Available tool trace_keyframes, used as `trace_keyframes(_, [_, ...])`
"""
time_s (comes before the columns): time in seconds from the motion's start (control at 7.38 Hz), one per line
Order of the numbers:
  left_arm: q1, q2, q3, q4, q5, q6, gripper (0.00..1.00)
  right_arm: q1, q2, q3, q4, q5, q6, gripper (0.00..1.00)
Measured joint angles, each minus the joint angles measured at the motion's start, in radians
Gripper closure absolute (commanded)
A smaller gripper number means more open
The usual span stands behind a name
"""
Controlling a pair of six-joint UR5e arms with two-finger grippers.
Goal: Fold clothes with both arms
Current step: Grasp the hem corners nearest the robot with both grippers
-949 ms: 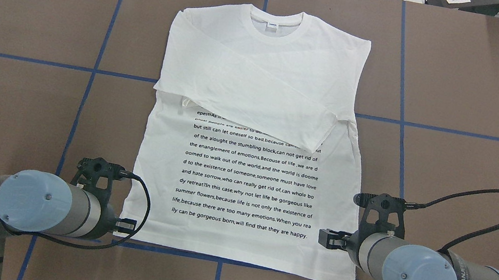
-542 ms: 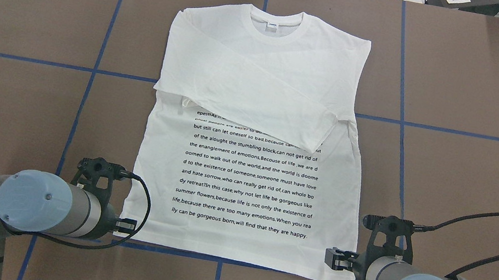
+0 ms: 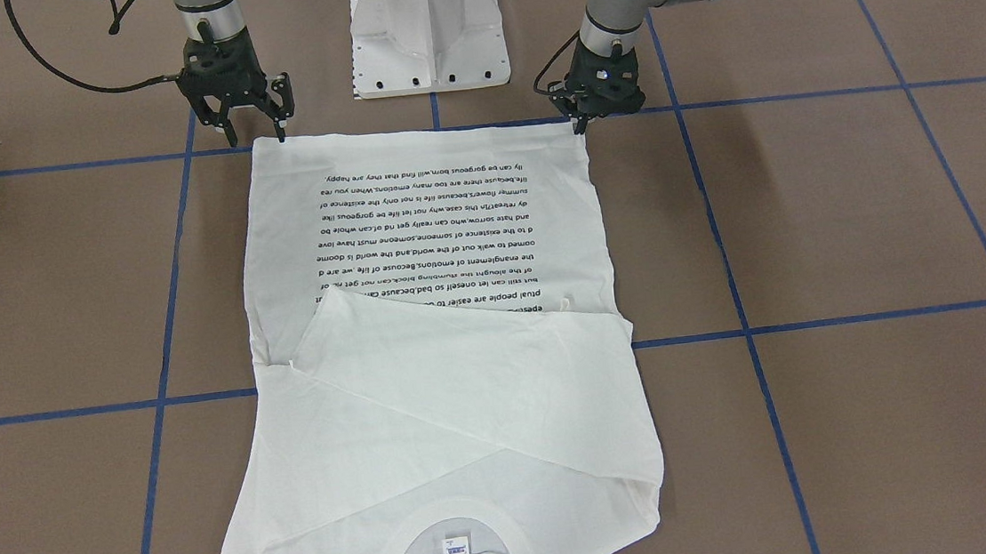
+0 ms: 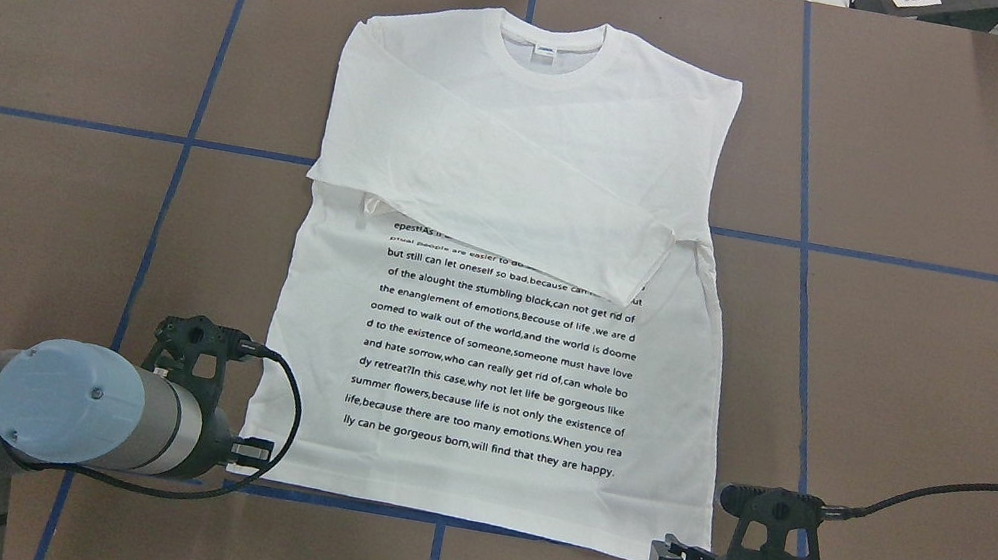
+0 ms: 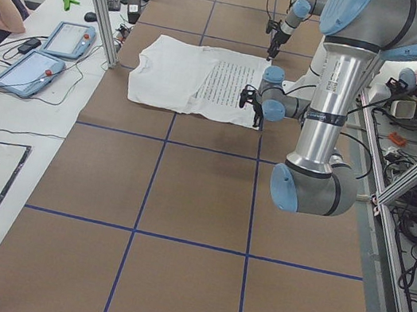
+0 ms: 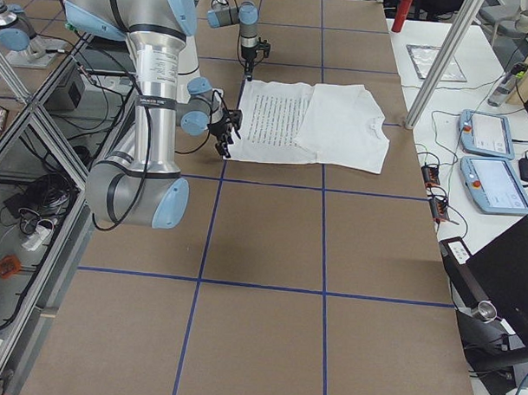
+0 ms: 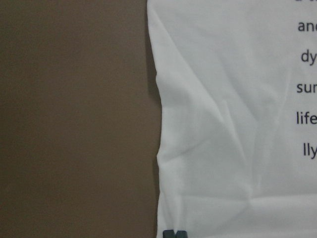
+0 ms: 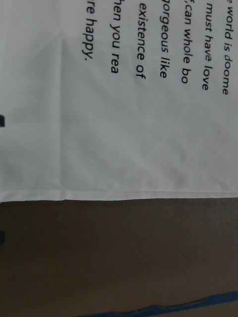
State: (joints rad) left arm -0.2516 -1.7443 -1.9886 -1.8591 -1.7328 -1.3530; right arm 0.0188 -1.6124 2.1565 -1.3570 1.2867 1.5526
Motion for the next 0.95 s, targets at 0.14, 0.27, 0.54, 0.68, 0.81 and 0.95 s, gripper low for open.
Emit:
trace_keyframes(0.14, [0.000,0.000,-0.003,0.000,0.000,0.000,1.00,-0.007,0.001,-0.010,0.000,-0.014,0.002,0.35])
trace_keyframes(0.27, [0.000,0.000,-0.007,0.000,-0.001,0.000,1.00,-0.011,0.003,-0.019,-0.001,-0.020,0.002,0.35])
trace_keyframes(0.54, [0.000,-0.003,-0.010,0.000,-0.002,0.000,1.00,-0.013,0.009,-0.034,0.000,-0.022,0.001,0.50])
trace_keyframes(0.68, [0.000,-0.004,-0.010,0.000,-0.002,0.000,1.00,-0.015,0.011,-0.037,0.001,-0.023,0.001,0.74])
trace_keyframes(0.81, [0.000,-0.004,-0.013,0.000,-0.002,0.000,1.00,-0.015,0.013,-0.037,0.001,-0.023,0.001,0.98])
trace_keyframes(0.95, [0.000,-0.003,-0.016,0.000,-0.002,0.000,1.00,-0.016,0.015,-0.037,0.001,-0.023,0.000,1.00])
